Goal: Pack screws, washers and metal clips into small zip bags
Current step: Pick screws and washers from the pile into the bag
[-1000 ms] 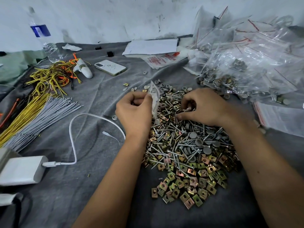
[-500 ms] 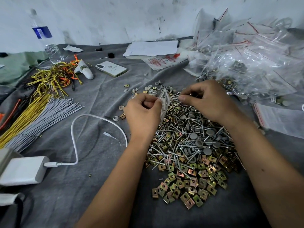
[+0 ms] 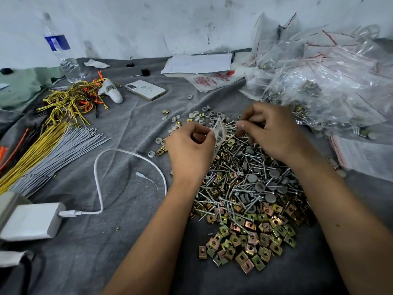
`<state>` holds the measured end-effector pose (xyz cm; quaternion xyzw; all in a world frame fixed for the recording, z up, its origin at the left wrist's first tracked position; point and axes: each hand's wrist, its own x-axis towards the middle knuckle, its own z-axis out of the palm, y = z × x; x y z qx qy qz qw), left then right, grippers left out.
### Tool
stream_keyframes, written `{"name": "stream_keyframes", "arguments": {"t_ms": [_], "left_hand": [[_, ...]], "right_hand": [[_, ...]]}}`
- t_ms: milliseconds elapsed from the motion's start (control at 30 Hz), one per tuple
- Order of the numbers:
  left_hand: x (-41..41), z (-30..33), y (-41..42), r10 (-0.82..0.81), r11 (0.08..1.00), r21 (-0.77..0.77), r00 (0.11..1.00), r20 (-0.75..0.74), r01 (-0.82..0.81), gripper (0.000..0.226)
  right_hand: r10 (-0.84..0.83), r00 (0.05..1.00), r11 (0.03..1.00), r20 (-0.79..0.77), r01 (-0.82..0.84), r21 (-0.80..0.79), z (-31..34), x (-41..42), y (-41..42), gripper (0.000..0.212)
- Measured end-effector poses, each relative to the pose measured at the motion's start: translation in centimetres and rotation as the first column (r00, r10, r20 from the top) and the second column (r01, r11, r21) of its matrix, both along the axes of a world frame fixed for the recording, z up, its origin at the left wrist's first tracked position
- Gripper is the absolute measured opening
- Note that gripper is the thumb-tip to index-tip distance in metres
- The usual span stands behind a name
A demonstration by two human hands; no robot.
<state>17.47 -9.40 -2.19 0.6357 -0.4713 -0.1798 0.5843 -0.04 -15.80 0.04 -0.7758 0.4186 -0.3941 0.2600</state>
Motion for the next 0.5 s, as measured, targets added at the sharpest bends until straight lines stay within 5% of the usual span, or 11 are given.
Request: {"name": "stream_keyframes", "arguments": {"t_ms": [100, 200, 500], "left_hand": [[-0.2, 0.0, 0.1, -0.021, 1.0, -0.005, 0.998, 0.055, 0.021, 0.016], [-0.4, -0.1, 0.1, -0.042, 0.999, -0.017, 0.997, 0.065, 0.043, 0.013], [-0.4, 0.0, 0.1, -0.047, 0.999, -0.024, 0.999, 0.02, 0.047, 0.014]], "right_hand": [[0.038, 0.996, 0.995, 0.083, -0.03, -0.093, 0.3, 0.3, 0.4, 0.012], [0.102, 0.995, 0.973, -0.014, -0.103, -0.209, 0.3, 0.8, 0.5, 0.016], [0.045, 0.999, 0.979, 0.016, -0.041, -0.199, -0.1, 1.2, 0.7, 0.012]]}}
